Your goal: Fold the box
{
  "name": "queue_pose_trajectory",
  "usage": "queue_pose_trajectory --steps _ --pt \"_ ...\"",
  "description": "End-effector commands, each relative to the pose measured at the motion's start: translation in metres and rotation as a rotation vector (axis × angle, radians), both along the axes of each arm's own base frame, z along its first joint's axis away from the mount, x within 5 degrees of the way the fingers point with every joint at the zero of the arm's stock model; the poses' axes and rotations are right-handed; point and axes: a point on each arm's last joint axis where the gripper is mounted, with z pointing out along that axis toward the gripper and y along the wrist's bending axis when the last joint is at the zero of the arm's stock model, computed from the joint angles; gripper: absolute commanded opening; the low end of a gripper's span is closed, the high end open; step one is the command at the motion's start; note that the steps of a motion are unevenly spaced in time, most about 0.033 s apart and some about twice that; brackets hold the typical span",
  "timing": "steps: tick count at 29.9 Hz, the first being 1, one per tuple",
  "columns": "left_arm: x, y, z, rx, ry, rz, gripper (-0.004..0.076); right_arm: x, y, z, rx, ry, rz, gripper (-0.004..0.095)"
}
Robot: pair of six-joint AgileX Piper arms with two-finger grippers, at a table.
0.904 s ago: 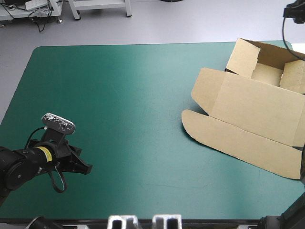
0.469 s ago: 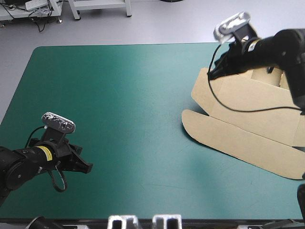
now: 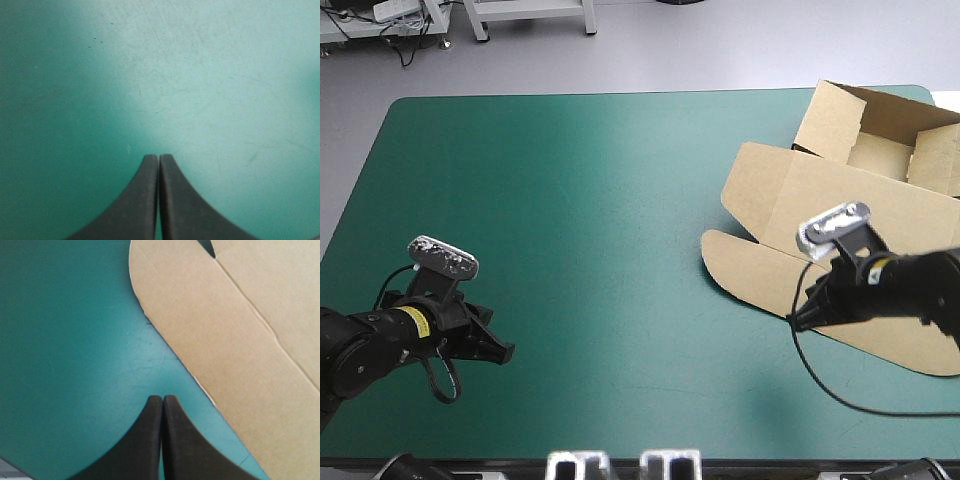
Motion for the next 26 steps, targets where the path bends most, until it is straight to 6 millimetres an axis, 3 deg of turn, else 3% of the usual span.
queue_pose_trajectory --steps 1,6,12,17,26 --pt "-0.001 -0.001 0.01 -0.039 -0.057 -0.001 -0.0009 -0.027 -0.008 -0.005 0.046 -0.108 -0.038 -0.0017" --pt "-0.002 -0.003 0.01 -0.07 -0.043 -0.013 -0.0009 -0.051 -0.019 -0.022 0.047 -0.121 -0.102 -0.0018" --pt "-0.001 -0.004 0.01 -0.052 -0.058 -0.041 -0.0009 -0.068 -0.023 -0.018 0.081 -0.205 -0.109 -0.0018" --pt "-0.003 -0.003 0.008 -0.06 -0.019 -0.01 -0.0009 -0.073 -0.025 -0.019 0.089 -0.169 -0.135 -0.0018" --pt "-0.004 -0.005 -0.031 -0.047 0.096 0.004 -0.0009 -0.074 -0.029 -0.022 0.033 -0.152 -0.14 -0.0018"
